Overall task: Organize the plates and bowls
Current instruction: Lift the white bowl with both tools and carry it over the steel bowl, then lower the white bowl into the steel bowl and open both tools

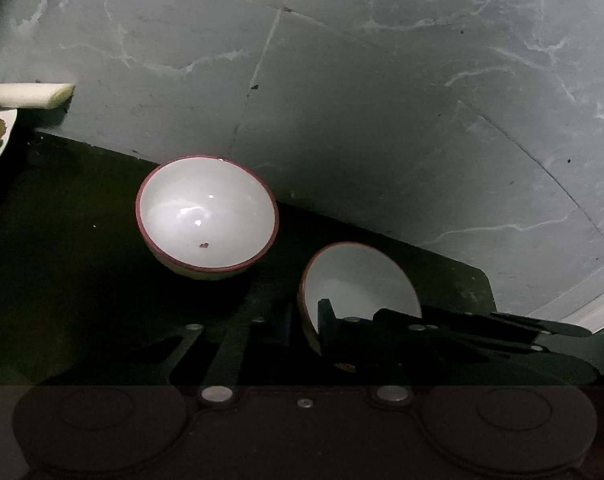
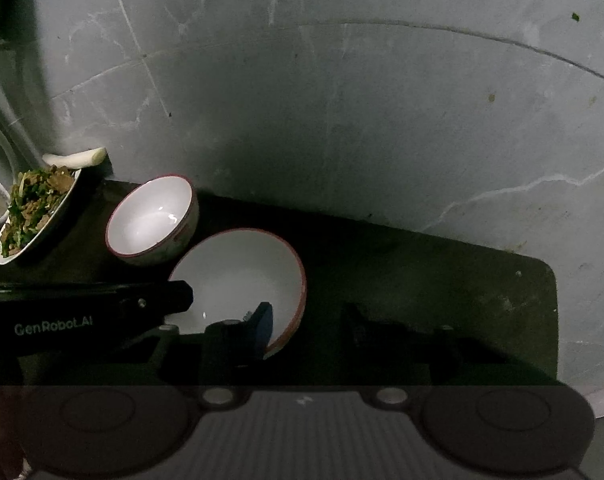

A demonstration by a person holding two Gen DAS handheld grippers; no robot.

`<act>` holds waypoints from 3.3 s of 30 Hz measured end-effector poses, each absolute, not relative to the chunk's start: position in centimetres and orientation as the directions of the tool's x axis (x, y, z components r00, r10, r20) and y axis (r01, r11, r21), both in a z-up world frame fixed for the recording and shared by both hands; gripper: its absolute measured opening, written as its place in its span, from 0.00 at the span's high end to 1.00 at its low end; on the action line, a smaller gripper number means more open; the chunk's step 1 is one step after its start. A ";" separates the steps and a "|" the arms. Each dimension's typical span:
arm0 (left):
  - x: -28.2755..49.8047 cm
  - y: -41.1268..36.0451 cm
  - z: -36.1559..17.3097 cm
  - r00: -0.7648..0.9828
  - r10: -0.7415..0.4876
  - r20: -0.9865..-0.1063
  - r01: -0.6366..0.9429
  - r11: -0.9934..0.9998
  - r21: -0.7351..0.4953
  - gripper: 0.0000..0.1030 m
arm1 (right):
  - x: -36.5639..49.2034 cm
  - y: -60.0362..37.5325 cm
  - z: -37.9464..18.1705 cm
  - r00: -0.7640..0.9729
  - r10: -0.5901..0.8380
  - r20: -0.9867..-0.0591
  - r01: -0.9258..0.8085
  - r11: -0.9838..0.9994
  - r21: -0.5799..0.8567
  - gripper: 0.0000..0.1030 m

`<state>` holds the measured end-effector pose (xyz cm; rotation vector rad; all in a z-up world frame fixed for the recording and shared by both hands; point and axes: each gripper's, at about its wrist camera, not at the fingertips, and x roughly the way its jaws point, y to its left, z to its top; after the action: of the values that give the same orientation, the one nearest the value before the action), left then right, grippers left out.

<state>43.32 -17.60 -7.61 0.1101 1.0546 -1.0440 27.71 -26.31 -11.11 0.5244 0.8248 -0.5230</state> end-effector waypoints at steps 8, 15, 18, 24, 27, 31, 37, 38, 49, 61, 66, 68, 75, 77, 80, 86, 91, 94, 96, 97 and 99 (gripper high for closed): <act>44.2 -17.9 -8.2 0.035 -0.651 -0.758 0.733 0.533 -0.424 0.86 | 28.1 -26.3 -11.6 0.593 -0.189 -0.783 0.612 0.737 0.286 0.80; 44.4 -18.0 -7.9 0.010 -0.635 -0.773 0.734 0.529 -0.425 0.89 | 28.0 -26.6 -11.9 0.597 -0.177 -0.783 0.630 0.707 0.320 0.83; 44.2 -17.1 -7.4 0.015 -0.640 -0.768 0.730 0.533 -0.429 0.91 | 27.5 -26.4 -11.6 0.601 -0.175 -0.780 0.639 0.692 0.337 0.87; 43.0 -15.6 -5.3 0.030 -0.678 -0.735 0.713 0.530 -0.460 0.92 | 26.0 -25.6 -10.1 0.623 -0.175 -0.762 0.633 0.685 0.360 0.88; 42.2 -14.8 -4.2 0.032 -0.694 -0.719 0.712 0.521 -0.471 0.92 | 25.1 -25.1 -9.2 0.636 -0.173 -0.752 0.629 0.681 0.375 0.88; 40.7 -13.3 -2.9 0.031 -0.713 -0.700 0.714 0.506 -0.484 0.92 | 23.4 -24.3 -7.9 0.657 -0.176 -0.733 0.622 0.677 0.394 0.88; 37.6 -11.0 -1.3 0.045 -0.723 -0.690 0.727 0.497 -0.474 0.92 | 20.3 -22.0 -6.1 0.676 -0.174 -0.716 0.609 0.679 0.410 0.88; 37.1 -10.6 -1.1 0.044 -0.723 -0.690 0.729 0.495 -0.473 0.92 | 19.8 -21.6 -5.9 0.679 -0.175 -0.713 0.609 0.677 0.413 0.88; 32.1 -6.0 -0.4 0.001 -0.712 -0.702 0.763 0.455 -0.460 0.92 | 13.8 -16.9 -4.9 0.685 -0.151 -0.713 0.605 0.663 0.441 0.87; 28.8 -2.6 -2.1 -0.065 -0.657 -0.751 0.779 0.437 -0.450 0.92 | 9.7 -12.7 -6.3 0.646 -0.056 -0.761 0.605 0.646 0.466 0.86; 27.9 -1.8 -2.8 -0.088 -0.628 -0.773 0.781 0.439 -0.445 0.92 | 8.8 -11.5 -7.1 0.625 -0.010 -0.781 0.604 0.639 0.476 0.86; 27.6 -1.6 -3.1 -0.095 -0.615 -0.783 0.782 0.441 -0.441 0.92 | 8.6 -11.2 -7.4 0.618 0.002 -0.786 0.604 0.639 0.476 0.86; 27.0 -1.3 -3.7 -0.103 -0.592 -0.799 0.780 0.450 -0.434 0.92 | 8.0 -11.0 -8.2 0.596 0.025 -0.802 0.612 0.632 0.475 0.86; 27.0 -1.3 -3.8 -0.104 -0.588 -0.802 0.779 0.453 -0.433 0.92 | 8.1 -11.0 -8.3 0.596 0.028 -0.802 0.611 0.632 0.476 0.86; 27.0 -1.3 -3.8 -0.104 -0.582 -0.806 0.779 0.457 -0.430 0.92 | 8.3 -10.9 -8.3 0.594 0.026 -0.804 0.612 0.634 0.473 0.86; 27.0 -1.3 -3.9 -0.106 -0.575 -0.811 0.776 0.462 -0.430 0.92 | 8.3 -10.9 -8.3 0.593 0.024 -0.805 0.610 0.639 0.469 0.86; 27.0 -1.1 -4.2 -0.107 -0.573 -0.813 0.768 0.472 -0.433 0.92 | 8.5 -10.8 -8.4 0.589 0.025 -0.808 0.610 0.643 0.464 0.86; 27.1 -1.2 -4.3 -0.106 -0.571 -0.814 0.766 0.476 -0.433 0.92 | 8.6 -10.7 -8.4 0.587 0.025 -0.809 0.610 0.644 0.462 0.86; 27.1 -1.3 -4.3 -0.104 -0.569 -0.815 0.765 0.478 -0.431 0.92 | 8.7 -10.6 -8.4 0.585 0.024 -0.811 0.610 0.645 0.459 0.86; 27.2 -1.3 -4.3 -0.104 -0.570 -0.815 0.764 0.479 -0.432 0.92 | 8.7 -10.6 -8.4 0.584 0.025 -0.812 0.611 0.645 0.459 0.86; 27.2 -1.3 -4.4 -0.103 -0.569 -0.815 0.763 0.481 -0.432 0.92 | 8.9 -10.7 -8.4 0.582 0.025 -0.813 0.610 0.647 0.457 0.86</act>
<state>27.24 -1.30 -4.43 0.1996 1.2373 -1.1340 8.86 -10.67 -8.42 0.8112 0.8980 -0.3893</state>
